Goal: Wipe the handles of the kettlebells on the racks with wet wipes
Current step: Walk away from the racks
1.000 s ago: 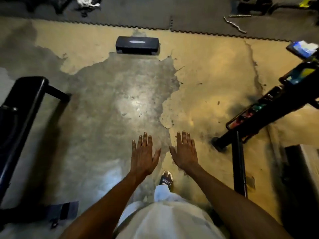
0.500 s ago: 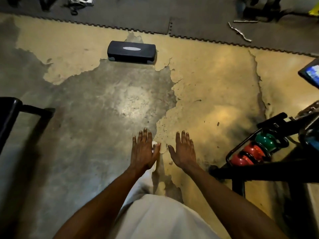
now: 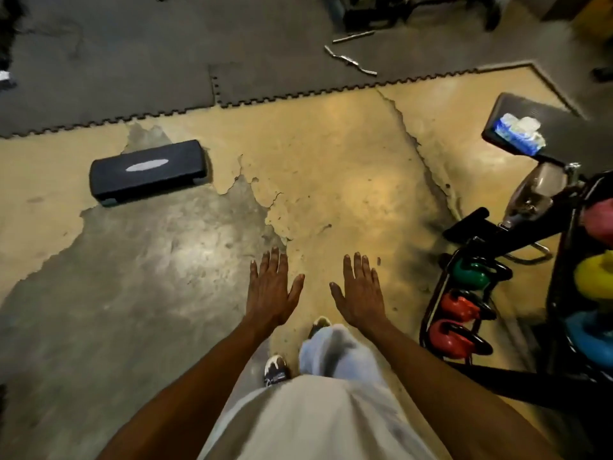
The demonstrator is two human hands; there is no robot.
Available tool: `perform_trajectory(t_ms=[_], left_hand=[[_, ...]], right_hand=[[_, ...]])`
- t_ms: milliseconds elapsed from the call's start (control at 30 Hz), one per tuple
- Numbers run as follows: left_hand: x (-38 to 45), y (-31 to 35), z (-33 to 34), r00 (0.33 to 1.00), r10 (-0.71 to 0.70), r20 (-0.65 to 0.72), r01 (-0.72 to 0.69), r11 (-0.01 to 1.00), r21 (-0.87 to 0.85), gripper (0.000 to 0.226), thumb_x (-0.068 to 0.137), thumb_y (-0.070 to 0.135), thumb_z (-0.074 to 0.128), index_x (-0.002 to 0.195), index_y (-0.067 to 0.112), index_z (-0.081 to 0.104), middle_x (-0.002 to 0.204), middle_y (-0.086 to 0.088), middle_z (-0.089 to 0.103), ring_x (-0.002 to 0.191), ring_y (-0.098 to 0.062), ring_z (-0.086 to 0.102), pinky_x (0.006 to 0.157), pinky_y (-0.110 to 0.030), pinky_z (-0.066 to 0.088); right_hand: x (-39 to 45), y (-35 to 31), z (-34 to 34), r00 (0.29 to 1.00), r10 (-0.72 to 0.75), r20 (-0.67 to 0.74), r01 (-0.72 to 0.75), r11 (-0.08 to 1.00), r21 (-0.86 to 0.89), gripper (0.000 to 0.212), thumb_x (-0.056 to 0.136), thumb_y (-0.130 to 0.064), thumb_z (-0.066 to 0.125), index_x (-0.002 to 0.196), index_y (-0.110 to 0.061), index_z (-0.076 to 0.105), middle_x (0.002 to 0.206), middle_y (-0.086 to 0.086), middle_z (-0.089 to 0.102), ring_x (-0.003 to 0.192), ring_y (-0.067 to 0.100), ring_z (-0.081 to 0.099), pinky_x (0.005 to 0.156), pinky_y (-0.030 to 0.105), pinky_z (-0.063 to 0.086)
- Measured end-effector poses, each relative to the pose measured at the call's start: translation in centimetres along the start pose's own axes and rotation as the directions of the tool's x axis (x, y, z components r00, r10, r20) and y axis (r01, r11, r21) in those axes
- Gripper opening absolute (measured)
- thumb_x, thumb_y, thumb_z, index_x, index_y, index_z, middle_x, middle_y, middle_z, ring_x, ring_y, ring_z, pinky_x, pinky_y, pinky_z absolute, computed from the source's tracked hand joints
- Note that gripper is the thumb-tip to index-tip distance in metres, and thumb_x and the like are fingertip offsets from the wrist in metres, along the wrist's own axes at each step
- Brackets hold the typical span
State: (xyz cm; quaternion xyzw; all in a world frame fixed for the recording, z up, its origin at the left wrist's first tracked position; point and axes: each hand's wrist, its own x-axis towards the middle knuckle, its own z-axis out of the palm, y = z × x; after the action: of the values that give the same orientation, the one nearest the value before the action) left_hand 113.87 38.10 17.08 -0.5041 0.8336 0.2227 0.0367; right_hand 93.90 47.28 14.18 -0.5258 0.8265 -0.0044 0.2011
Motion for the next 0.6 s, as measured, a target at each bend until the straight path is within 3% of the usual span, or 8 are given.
perform_trajectory(t_ms=[167,433,600], left_hand=[[13.8,4.5,-1.3,0.995,0.097,-0.003,-0.097,0.995,0.017,0.084,0.102,0.066,0.013,0.165,0.012,0.021,0.174,-0.01,0.009,0.162,-0.028,0.01,0.131,-0.053,0.006],[33.4,16.2,-5.0,0.976,0.213,0.042,-0.215,0.975,0.053,0.099,0.09,0.072,-0.005,0.166,0.013,0.021,0.175,-0.009,0.007,0.162,-0.026,0.007,0.131,-0.051,0.003],[43.7,24.1,-5.5,0.941,0.321,0.109,-0.329,0.942,0.065,0.1,0.09,0.073,-0.006,0.166,0.014,0.021,0.174,-0.009,0.008,0.162,-0.026,0.009,0.131,-0.05,0.003]], right_hand=[[11.6,4.6,-3.6,0.994,0.102,-0.028,-0.1,0.993,0.068,0.077,0.108,-0.052,0.034,0.167,-0.012,0.007,0.174,0.017,0.004,0.162,0.034,0.001,0.129,0.05,0.008],[28.0,13.2,-13.4,0.975,0.204,-0.09,-0.19,0.971,0.149,0.077,0.108,-0.054,0.033,0.167,-0.013,0.006,0.174,0.015,0.004,0.162,0.033,0.001,0.131,0.05,0.008],[35.1,19.8,-18.3,0.938,0.327,-0.113,-0.302,0.933,0.195,0.077,0.108,-0.054,0.033,0.167,-0.012,0.007,0.174,0.016,0.005,0.162,0.033,0.002,0.131,0.049,0.01]])
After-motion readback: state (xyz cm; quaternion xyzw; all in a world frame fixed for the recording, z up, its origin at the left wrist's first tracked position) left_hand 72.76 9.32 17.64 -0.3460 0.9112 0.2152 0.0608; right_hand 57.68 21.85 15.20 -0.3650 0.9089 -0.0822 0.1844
